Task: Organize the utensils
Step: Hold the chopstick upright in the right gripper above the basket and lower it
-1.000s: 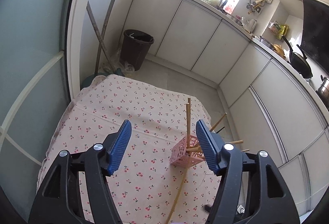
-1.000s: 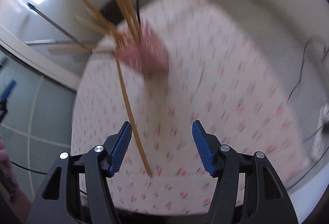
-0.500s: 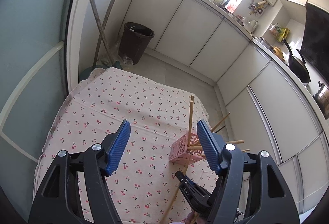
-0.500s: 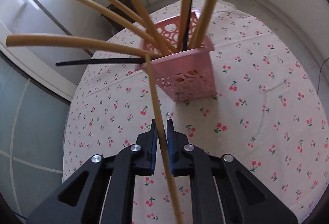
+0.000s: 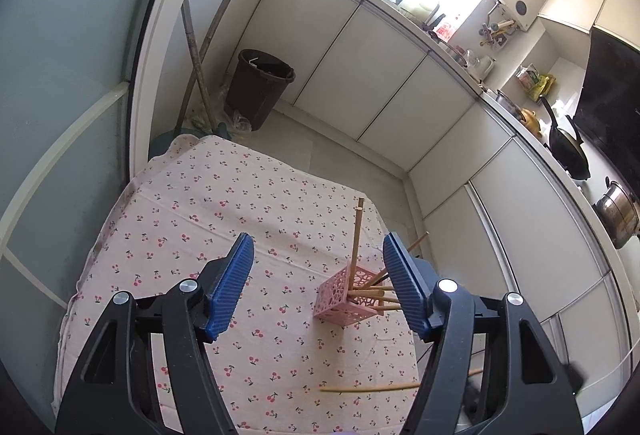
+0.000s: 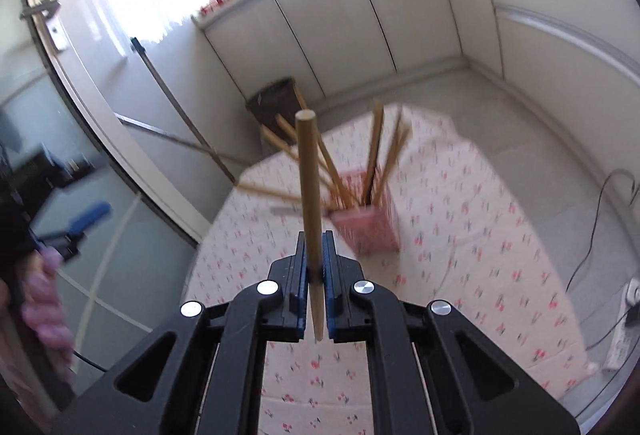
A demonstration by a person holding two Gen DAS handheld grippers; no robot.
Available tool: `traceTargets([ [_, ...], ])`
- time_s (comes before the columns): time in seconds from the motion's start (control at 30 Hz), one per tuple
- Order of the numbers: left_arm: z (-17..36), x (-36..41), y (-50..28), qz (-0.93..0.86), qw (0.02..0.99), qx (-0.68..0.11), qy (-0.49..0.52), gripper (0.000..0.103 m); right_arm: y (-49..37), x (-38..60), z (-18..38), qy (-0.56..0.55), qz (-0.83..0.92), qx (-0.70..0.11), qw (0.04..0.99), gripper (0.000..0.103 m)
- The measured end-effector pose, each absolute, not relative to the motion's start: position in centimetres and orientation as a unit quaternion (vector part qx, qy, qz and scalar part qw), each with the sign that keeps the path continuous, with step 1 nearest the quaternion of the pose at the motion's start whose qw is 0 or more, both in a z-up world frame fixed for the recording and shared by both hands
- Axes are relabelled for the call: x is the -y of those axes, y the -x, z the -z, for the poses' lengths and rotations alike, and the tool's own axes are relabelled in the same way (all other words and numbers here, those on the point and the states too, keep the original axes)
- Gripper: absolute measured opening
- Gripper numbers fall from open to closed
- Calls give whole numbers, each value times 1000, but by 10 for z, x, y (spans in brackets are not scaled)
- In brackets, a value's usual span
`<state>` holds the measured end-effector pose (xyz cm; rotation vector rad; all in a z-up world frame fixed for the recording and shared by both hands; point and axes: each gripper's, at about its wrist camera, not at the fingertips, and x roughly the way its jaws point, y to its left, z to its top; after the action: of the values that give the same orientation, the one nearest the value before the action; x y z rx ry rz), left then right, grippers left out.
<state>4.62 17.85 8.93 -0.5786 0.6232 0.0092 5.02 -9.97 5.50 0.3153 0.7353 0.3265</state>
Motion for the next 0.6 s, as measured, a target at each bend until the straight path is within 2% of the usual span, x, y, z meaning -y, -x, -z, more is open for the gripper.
traceTargets([
  [0.13, -87, -176, -50, 0, 910, -306, 278, 64, -70, 101, -112, -133, -145, -297, 934, 7],
  [0.3, -81, -177, -56, 0, 907, -314, 282, 64, -106, 100, -147, -120, -122, -266, 949, 7],
  [0.6, -69, -180, -69, -7, 899, -332, 284, 64, -172, 96, -113, -108, -75, -273, 953, 8],
])
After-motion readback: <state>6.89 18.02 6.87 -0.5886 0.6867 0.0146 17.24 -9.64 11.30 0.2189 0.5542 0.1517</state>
